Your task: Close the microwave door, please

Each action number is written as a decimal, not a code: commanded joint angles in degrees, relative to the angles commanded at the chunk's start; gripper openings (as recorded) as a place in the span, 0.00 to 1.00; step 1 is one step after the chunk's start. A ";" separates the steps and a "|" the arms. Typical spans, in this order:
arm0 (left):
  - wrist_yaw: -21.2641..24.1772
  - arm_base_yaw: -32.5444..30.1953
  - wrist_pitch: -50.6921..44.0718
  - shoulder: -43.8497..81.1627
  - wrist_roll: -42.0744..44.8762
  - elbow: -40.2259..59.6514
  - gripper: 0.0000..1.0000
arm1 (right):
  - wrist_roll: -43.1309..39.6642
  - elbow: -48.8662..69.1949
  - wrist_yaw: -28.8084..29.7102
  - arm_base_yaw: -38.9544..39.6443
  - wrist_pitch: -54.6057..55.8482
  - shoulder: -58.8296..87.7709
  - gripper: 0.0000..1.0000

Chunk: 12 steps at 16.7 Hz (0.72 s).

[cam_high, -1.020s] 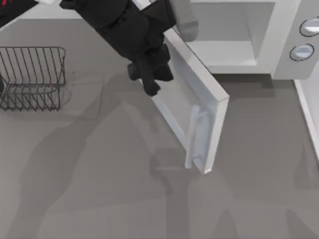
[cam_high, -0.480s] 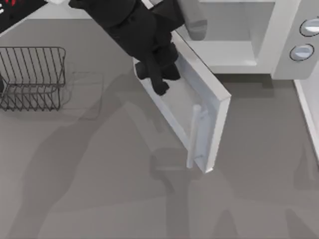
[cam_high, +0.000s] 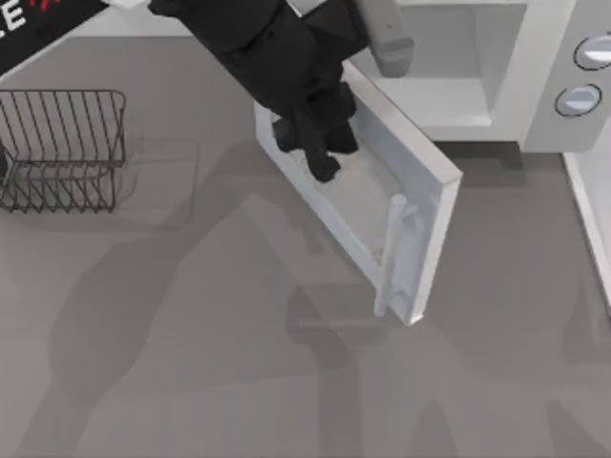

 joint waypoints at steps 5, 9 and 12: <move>-0.56 -1.49 0.00 1.56 -1.43 2.12 0.00 | 0.00 0.00 0.00 0.00 0.00 0.00 1.00; -0.88 -2.32 0.02 2.40 -2.26 3.26 0.00 | 0.00 0.00 0.00 0.00 0.00 0.00 1.00; -0.78 -2.09 -0.06 2.20 -2.23 3.01 0.00 | 0.00 0.00 0.00 0.00 0.00 0.00 1.00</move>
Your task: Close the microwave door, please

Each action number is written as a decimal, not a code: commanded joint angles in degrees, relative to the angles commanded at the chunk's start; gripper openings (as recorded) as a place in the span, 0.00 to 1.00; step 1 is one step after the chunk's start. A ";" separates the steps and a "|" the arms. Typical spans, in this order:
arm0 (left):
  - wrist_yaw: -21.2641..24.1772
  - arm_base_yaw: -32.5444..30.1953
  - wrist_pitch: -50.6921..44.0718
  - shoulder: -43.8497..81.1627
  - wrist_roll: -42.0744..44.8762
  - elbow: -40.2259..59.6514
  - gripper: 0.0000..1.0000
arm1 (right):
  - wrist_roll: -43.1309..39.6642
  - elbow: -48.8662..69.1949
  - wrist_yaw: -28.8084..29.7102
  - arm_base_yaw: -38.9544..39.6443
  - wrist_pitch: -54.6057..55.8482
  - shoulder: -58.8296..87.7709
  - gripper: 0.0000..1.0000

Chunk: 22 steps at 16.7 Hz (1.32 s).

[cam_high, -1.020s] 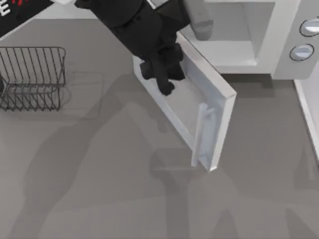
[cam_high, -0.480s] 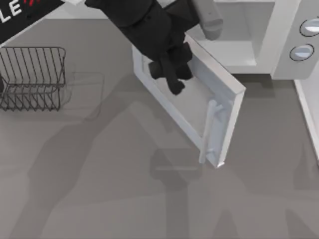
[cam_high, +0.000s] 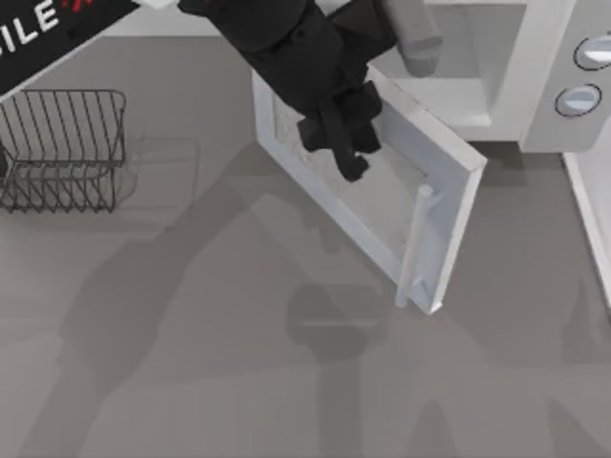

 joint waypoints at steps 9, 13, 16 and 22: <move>0.15 -2.76 -2.41 3.86 -2.27 1.51 0.00 | 0.00 0.00 0.00 0.00 0.00 0.00 1.00; -0.93 -2.24 -0.25 2.76 -2.21 3.93 0.00 | 0.00 0.00 0.00 0.00 0.00 0.00 1.00; -0.84 -2.34 -0.33 2.84 -2.20 3.77 0.00 | 0.00 0.00 0.00 0.00 0.00 0.00 1.00; -0.74 -3.77 -2.23 4.62 -3.54 3.14 0.00 | 0.00 0.00 0.00 0.00 0.00 0.00 1.00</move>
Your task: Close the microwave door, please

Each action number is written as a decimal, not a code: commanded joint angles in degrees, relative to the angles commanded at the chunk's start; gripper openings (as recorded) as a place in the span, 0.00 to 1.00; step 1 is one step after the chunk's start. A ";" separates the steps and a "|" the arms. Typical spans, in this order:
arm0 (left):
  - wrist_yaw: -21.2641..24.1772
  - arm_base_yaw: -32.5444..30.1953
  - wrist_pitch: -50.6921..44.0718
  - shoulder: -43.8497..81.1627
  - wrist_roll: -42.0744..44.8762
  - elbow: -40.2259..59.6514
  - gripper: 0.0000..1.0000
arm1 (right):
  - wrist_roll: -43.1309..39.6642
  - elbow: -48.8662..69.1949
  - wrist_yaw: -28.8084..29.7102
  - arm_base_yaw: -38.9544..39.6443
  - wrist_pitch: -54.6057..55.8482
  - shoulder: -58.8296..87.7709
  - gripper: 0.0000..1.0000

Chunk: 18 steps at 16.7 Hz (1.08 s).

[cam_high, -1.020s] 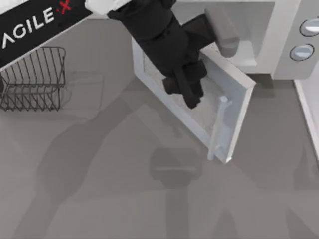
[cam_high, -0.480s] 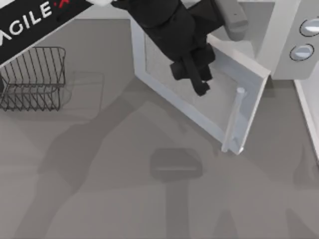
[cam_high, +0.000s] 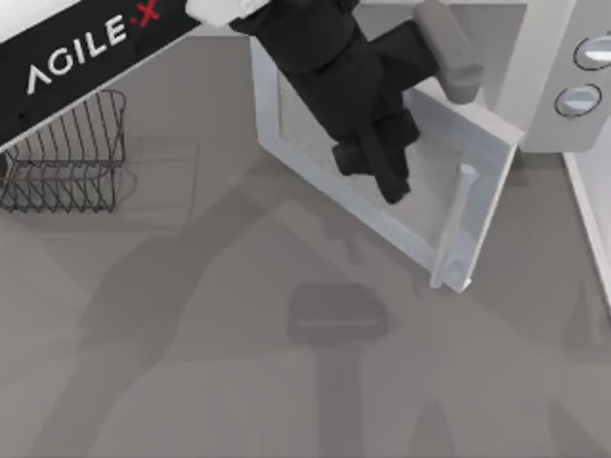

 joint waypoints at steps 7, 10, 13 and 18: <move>-0.84 -0.89 0.88 1.43 -0.80 4.73 0.00 | 0.00 0.00 0.00 0.00 0.00 0.00 1.00; -0.95 -0.75 1.19 1.40 -0.73 5.21 0.00 | 0.00 0.00 0.00 0.00 0.00 0.00 1.00; -0.80 -0.85 0.98 1.24 -0.60 5.01 0.00 | 0.00 0.00 0.00 0.00 0.00 0.00 1.00; 1.72 -4.64 -4.31 -4.00 2.39 5.39 0.00 | 0.00 0.00 0.00 0.00 0.00 0.00 1.00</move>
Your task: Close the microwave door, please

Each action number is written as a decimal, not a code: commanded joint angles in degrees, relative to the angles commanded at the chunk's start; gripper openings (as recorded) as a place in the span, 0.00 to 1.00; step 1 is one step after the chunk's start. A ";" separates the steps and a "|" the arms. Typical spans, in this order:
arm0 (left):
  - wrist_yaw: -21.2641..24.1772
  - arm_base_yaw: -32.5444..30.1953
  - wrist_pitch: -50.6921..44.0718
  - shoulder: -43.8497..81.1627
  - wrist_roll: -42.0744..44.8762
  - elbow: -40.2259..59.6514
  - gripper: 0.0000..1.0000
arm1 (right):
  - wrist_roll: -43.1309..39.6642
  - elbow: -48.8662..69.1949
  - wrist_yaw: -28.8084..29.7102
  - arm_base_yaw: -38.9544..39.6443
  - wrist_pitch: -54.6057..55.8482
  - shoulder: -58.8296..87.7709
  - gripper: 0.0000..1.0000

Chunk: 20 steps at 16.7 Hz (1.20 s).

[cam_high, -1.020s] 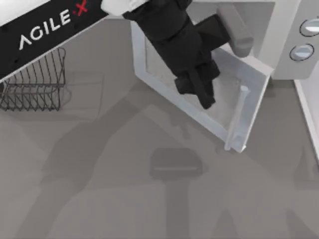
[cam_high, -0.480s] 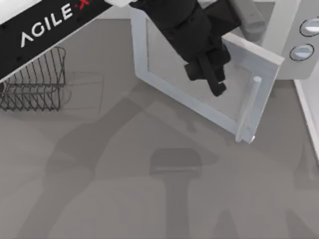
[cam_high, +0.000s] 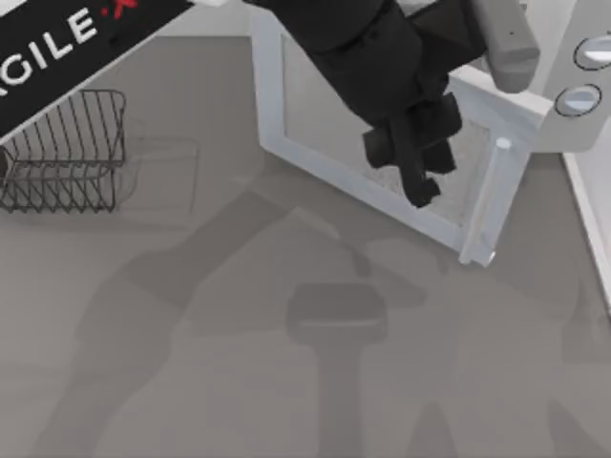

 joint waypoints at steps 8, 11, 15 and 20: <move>-2.64 0.63 2.04 7.06 -4.27 5.07 0.00 | 0.00 0.00 0.00 0.00 0.00 0.00 1.00; -3.42 1.85 4.22 8.96 -5.05 5.07 0.00 | 0.00 0.00 0.00 0.00 0.00 0.00 1.00; -3.30 1.55 4.05 8.86 -4.98 4.94 0.00 | 0.00 0.00 0.00 0.00 0.00 0.00 1.00; -2.27 -0.14 1.21 11.90 -5.61 5.01 0.00 | 0.00 0.00 0.00 0.00 0.00 0.00 1.00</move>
